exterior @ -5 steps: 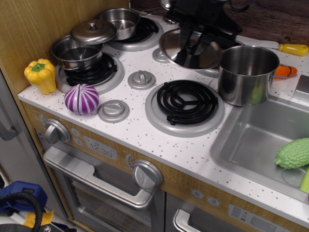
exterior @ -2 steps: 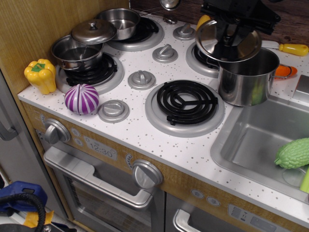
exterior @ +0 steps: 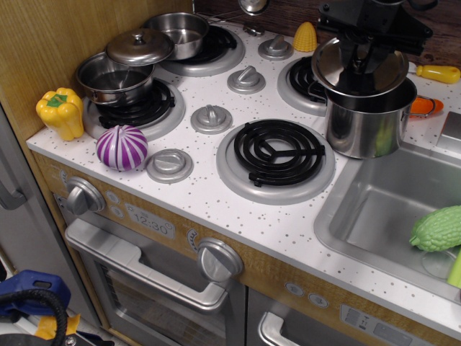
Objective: Put lid on pot or pan
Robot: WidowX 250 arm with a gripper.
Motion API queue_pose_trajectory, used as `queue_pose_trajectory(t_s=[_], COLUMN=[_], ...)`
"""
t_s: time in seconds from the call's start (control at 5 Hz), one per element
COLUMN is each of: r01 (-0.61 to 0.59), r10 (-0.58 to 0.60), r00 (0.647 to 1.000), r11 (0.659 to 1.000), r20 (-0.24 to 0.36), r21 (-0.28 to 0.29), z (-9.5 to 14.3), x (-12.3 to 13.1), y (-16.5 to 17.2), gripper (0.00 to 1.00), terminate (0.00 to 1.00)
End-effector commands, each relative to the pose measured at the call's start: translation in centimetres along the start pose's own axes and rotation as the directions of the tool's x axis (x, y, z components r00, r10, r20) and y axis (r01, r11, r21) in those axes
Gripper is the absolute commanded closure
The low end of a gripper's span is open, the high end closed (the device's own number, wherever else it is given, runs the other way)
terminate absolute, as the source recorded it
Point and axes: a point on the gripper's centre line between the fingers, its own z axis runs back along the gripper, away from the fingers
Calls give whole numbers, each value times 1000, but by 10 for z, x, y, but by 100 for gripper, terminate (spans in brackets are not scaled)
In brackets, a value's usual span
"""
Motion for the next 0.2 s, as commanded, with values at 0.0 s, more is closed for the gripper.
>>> queue_pose_trajectory(t_s=[0.0], r01=[-39], r10=[42], r00=[997], r11=[998], r20=[60], r21=[-49], z=[17], x=[12], y=[-17], gripper=[0], terminate=[100])
